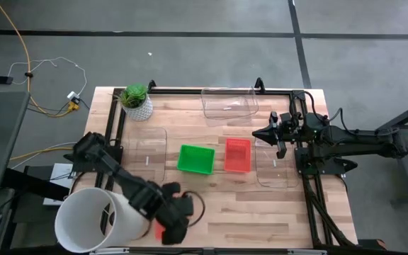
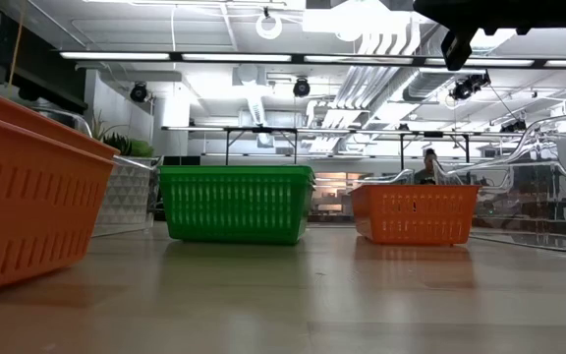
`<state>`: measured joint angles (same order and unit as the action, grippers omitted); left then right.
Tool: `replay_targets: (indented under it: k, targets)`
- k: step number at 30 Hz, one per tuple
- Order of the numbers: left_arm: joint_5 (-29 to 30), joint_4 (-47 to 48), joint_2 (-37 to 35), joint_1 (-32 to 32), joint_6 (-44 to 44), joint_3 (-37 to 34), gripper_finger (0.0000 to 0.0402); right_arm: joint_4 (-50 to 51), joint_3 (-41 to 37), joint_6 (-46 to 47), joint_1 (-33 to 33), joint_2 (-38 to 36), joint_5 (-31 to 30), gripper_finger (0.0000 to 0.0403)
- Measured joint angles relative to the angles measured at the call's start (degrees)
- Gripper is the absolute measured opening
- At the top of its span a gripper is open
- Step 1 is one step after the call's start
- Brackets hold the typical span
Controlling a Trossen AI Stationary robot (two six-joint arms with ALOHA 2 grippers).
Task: Stack baskets by color
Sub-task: Stack the top orange bin on the bottom orange bin
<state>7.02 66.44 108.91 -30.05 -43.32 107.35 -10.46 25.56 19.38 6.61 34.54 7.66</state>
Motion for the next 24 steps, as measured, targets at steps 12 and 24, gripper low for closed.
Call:
replay_targets:
  k: [12,24]
  targets:
    - [12.48,-7.98,-6.93,13.21,22.57,0.02,0.0007,-0.51,0.00,0.06,-0.01,0.00,0.00,0.0000]
    - [8.08,-43.29,-23.78,21.80,30.47,-24.60,0.0001,-1.73,0.00,0.71,0.00,-0.02,0.01,0.0000]
